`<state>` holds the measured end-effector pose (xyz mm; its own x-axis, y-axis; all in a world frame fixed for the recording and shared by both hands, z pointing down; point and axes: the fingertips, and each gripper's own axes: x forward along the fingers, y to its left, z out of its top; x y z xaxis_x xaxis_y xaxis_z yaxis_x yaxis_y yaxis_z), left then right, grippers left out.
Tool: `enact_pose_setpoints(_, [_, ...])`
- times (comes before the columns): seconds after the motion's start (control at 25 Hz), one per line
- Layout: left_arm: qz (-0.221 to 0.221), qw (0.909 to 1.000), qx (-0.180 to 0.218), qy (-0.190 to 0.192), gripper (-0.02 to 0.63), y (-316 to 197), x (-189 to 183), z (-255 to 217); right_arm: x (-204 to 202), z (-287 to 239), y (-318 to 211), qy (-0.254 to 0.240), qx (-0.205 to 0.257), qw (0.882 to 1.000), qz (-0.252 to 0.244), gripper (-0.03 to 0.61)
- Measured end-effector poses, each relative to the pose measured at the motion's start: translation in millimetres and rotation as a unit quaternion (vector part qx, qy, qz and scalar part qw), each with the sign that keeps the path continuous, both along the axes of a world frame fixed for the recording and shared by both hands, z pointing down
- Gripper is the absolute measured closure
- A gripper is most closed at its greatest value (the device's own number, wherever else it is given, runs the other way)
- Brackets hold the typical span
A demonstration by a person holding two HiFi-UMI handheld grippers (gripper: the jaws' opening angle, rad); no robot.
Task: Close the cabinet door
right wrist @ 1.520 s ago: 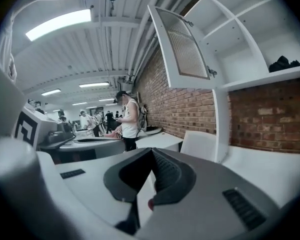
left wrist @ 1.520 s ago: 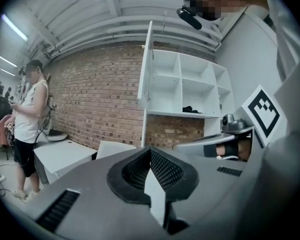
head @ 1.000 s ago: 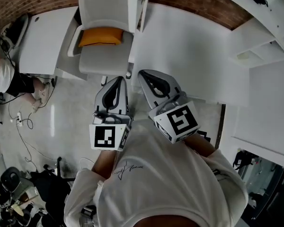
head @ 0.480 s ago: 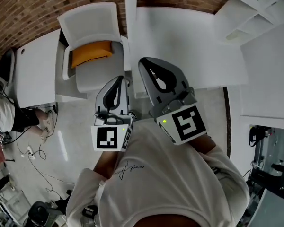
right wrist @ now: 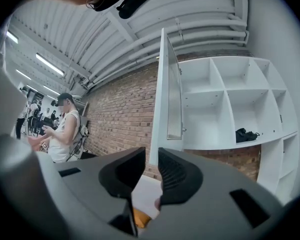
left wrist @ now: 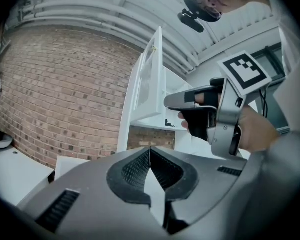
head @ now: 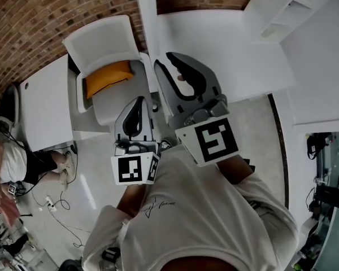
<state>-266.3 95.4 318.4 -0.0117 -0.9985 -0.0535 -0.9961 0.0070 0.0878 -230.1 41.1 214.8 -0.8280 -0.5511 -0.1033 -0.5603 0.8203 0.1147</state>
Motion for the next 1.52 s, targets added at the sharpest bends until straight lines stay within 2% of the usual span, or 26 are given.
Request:
enact_pose_setpoints(0.24, [0.000, 1.0000, 0.005, 0.005, 0.597, 0, -2, -4, -3, 1, -12, -0.007, -0.012, 0.999, 0.048, 0.495])
enact_pose_setpoints(0.48, [-0.002, 1.0000, 0.000, -0.003, 0.597, 0, -2, -2, -8, -2, -17, -0.029, -0.013, 0.998, 0.056, 0.495])
enact_pose_setpoints(0.68, [-0.017, 0.9999, -0.003, -0.001, 0.597, -1, -4, 0, -17, 4, -19, -0.009, -0.015, 0.998, 0.053, 0.494])
enact_pose_setpoints(1.04, [-0.017, 0.9998, -0.010, 0.006, 0.597, -13, -6, 3, -19, 4, -24, -0.009, -0.035, 0.997, 0.061, 0.499])
enact_pose_setpoints(1.52, [0.028, 0.9994, -0.015, 0.012, 0.597, -26, 9, 8, -6, 6, -33, -0.011, -0.043, 0.996, 0.071, 0.505])
